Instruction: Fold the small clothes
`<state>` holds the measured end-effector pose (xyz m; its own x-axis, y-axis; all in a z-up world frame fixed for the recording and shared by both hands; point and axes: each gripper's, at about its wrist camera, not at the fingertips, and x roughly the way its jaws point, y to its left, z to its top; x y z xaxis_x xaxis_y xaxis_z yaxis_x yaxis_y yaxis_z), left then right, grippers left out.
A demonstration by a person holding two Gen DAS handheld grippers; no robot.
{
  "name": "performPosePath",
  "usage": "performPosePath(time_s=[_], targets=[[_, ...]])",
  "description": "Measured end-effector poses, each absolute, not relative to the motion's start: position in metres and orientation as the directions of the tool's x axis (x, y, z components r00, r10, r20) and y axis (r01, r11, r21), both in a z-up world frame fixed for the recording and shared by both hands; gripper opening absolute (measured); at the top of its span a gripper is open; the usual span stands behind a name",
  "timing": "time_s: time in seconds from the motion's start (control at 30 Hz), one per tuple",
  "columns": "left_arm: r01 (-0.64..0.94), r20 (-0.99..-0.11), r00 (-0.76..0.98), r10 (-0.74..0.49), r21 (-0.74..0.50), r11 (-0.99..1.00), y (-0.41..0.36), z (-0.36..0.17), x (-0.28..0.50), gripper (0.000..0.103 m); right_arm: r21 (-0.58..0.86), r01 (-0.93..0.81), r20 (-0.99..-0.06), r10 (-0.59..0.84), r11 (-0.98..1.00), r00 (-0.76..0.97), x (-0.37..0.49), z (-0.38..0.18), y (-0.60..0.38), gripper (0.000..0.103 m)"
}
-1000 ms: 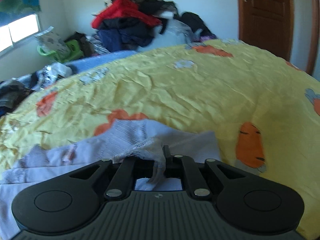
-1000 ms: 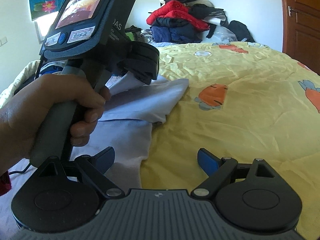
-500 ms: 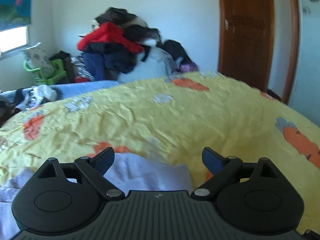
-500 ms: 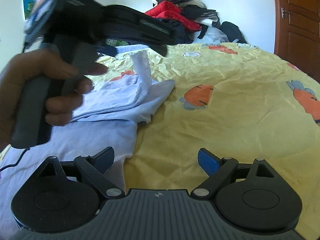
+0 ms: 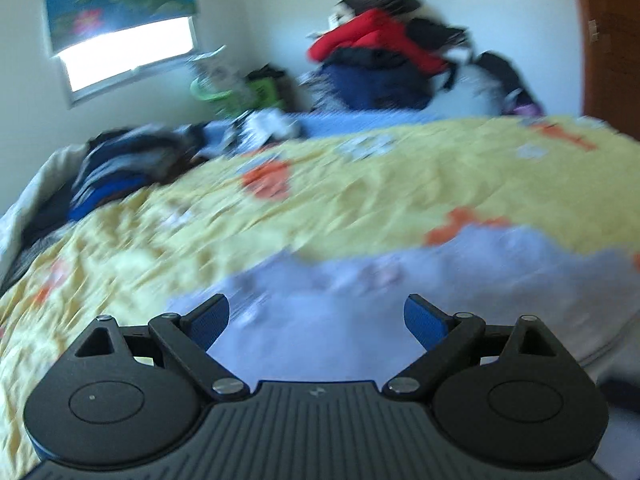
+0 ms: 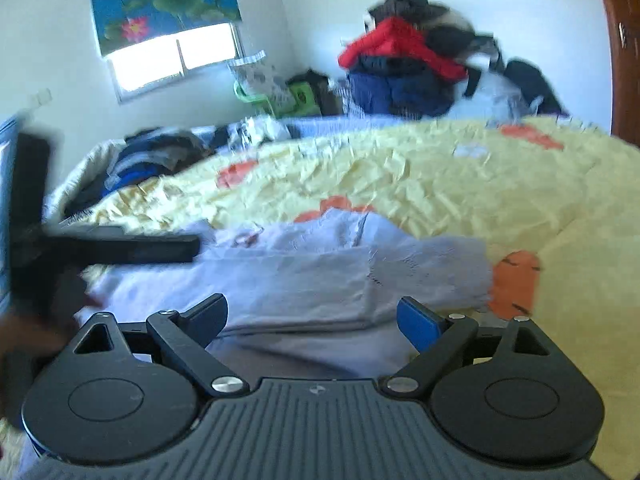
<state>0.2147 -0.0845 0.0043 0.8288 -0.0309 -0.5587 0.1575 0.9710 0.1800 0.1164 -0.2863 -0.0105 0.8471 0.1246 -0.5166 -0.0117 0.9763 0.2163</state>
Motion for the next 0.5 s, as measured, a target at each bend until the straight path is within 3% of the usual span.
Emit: performPosePath(time_s=[0.1, 0.17, 0.23, 0.37, 0.5], targets=[[0.111, -0.584, 0.812, 0.008, 0.167, 0.980, -0.060, -0.006, 0.216, 0.095, 0.194, 0.015, -0.580, 0.102, 0.981, 0.808, 0.144, -0.023, -0.283, 0.093], [0.089, -0.594, 0.804, 0.021, 0.155, 0.984, -0.050, -0.012, 0.216, 0.095, 0.127, 0.081, -0.617, 0.015, 0.989, 0.787, 0.150, -0.029, -0.276, 0.090], [0.072, -0.597, 0.802, 0.028, 0.144, 0.987, -0.043, -0.015, 0.214, 0.095, 0.082, 0.106, -0.603, -0.035, 0.991, 0.797, 0.147, -0.025, -0.271, 0.092], [0.081, -0.601, 0.799, 0.025, 0.148, 0.986, -0.041, -0.019, 0.212, 0.095, 0.057, 0.009, -0.535, 0.023, 0.998, 0.844, 0.130, -0.015, -0.249, 0.099], [0.089, -0.601, 0.799, 0.010, 0.135, 0.987, -0.040, -0.020, 0.206, 0.095, -0.006, 0.000, -0.587, -0.003, 1.000, 0.809, 0.146, -0.026, -0.237, 0.099]])
